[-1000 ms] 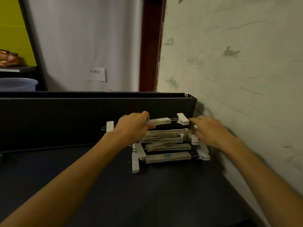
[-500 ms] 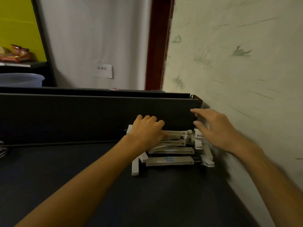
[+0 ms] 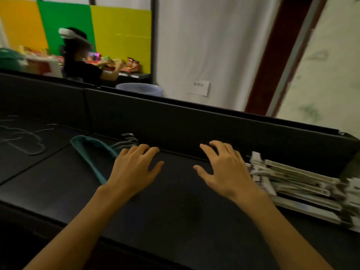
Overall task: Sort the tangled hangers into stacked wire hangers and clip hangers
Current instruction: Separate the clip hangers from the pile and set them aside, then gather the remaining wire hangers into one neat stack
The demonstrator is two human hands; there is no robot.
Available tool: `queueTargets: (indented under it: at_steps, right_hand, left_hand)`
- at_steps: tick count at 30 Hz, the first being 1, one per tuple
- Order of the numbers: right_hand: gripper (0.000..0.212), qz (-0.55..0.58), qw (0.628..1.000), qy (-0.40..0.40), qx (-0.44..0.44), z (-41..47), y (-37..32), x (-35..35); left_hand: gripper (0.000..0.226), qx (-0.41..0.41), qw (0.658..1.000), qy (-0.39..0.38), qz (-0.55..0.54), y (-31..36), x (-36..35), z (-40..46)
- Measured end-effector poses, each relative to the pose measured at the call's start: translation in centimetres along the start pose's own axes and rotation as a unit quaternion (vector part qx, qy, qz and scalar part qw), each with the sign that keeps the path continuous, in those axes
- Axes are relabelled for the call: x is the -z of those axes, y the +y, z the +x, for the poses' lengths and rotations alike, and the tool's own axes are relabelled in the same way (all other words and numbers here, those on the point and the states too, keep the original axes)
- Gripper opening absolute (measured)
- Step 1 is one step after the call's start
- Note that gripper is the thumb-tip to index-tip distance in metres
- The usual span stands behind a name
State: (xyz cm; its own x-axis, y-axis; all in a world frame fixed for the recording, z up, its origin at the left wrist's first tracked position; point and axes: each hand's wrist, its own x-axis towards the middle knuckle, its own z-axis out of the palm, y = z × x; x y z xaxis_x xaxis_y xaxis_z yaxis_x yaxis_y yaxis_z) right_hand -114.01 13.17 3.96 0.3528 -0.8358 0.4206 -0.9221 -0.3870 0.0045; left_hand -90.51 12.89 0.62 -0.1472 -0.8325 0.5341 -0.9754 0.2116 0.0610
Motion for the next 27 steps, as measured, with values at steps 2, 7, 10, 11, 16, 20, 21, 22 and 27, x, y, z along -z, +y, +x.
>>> queueTargets:
  at_steps: [2, 7, 10, 11, 16, 20, 21, 22, 27]
  right_hand:
    - [0.065, 0.018, 1.000, -0.009, 0.018, 1.1, -5.0, -1.3]
    - [0.064, 0.047, 0.997, 0.000, 0.054, 4.2, -18.9, -4.1]
    - [0.064, 0.067, 0.995, 0.013, 0.068, 6.5, -28.7, -5.8]
    - [0.064, 0.076, 0.994, 0.009, 0.075, 7.3, -32.0, -6.4]
    - [0.062, 0.117, 0.988, -0.018, 0.099, 11.8, -45.8, -8.5]
    - [0.060, 0.133, 0.986, -0.017, 0.095, 15.4, -52.7, -10.3]
    - [0.059, 0.136, 0.986, -0.020, 0.093, 16.3, -54.0, -11.0]
    - [0.059, 0.138, 0.986, -0.024, 0.089, 17.2, -55.1, -11.7]
    - [0.061, 0.124, 0.991, -0.031, 0.041, 23.2, -59.1, -15.5]
  left_hand:
    - [0.043, 0.026, 0.999, -0.014, 0.014, -4.9, 1.0, -2.5]
    - [0.038, 0.068, 0.997, -0.003, 0.042, -18.6, 4.3, -8.9]
    - [0.039, 0.088, 0.994, -0.013, 0.065, -27.7, 7.1, -12.8]
    - [0.041, 0.095, 0.993, -0.018, 0.070, -30.8, 8.0, -14.1]
    - [0.038, 0.141, 0.985, -0.037, 0.091, -43.9, 12.1, -19.5]
    - [0.038, 0.155, 0.984, -0.034, 0.078, -51.9, 13.2, -20.4]
    - [0.038, 0.154, 0.985, -0.033, 0.071, -53.8, 13.1, -20.3]
    - [0.039, 0.151, 0.986, -0.033, 0.066, -55.6, 12.8, -20.1]
    - [0.040, 0.142, 0.988, -0.043, 0.032, -65.1, 10.4, -17.9]
